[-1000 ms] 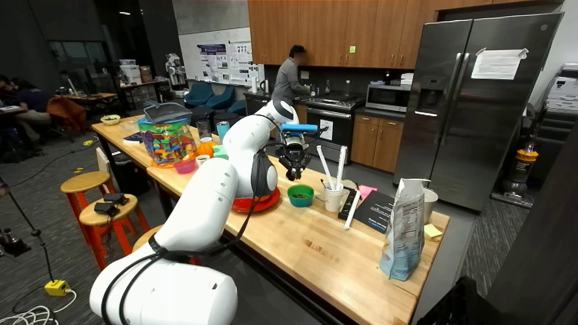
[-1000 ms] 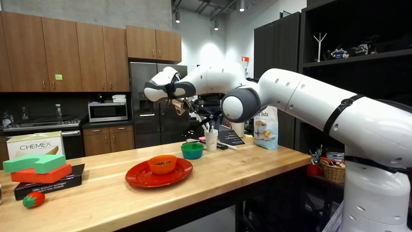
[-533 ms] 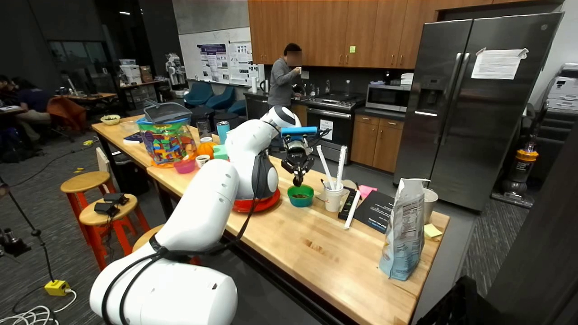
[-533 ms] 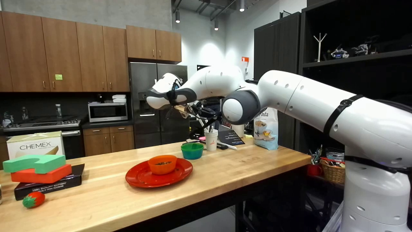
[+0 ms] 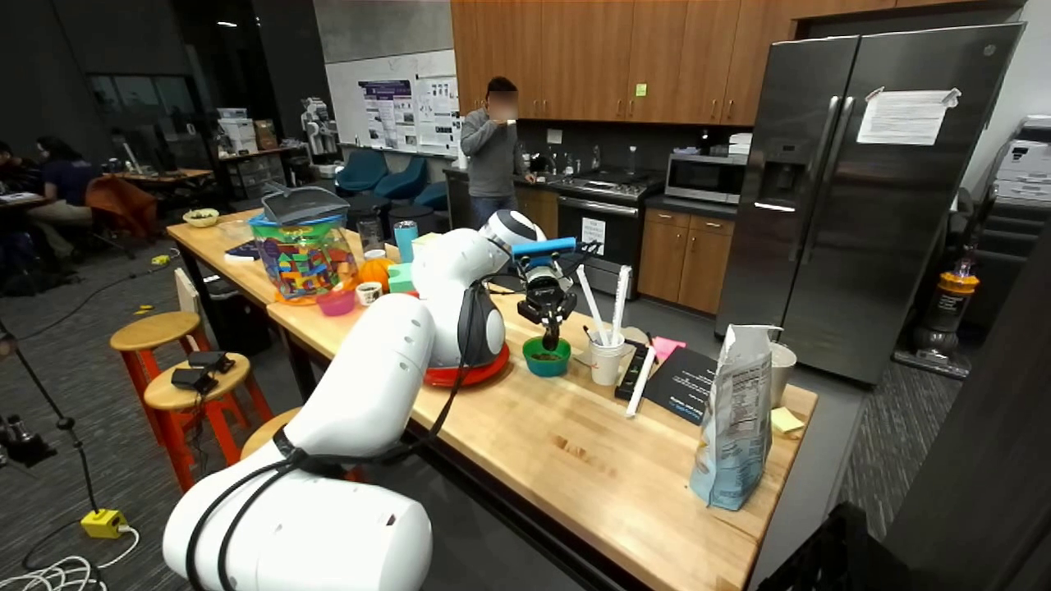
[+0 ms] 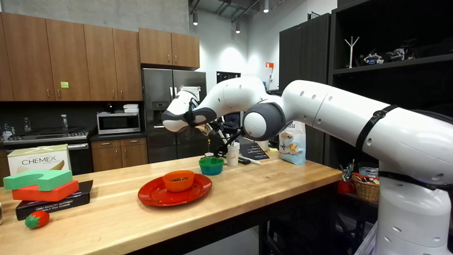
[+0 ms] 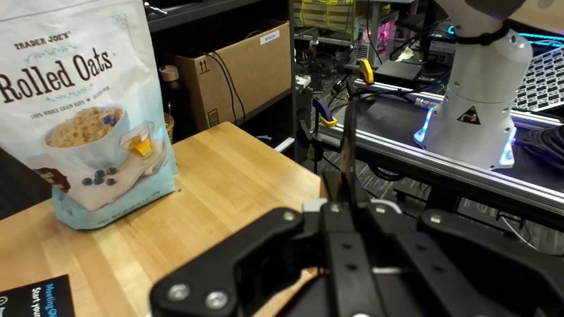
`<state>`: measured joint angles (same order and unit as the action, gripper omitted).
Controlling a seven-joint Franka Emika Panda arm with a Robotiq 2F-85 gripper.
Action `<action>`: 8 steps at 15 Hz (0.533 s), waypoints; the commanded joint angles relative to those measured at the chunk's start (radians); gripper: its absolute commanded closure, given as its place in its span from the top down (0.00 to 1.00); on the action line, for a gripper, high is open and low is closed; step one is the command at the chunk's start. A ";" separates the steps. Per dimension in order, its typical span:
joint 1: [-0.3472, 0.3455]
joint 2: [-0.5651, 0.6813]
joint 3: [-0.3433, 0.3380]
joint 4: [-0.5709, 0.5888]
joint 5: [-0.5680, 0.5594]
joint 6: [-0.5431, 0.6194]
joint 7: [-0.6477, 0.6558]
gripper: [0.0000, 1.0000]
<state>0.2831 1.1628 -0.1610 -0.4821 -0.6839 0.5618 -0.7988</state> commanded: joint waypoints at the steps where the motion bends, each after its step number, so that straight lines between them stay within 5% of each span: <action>1: -0.005 -0.003 0.016 0.006 -0.020 0.032 0.013 0.01; 8: -0.008 0.012 0.019 0.021 -0.012 0.110 0.018 0.01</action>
<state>0.2832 1.1673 -0.1493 -0.4821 -0.6884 0.6410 -0.7938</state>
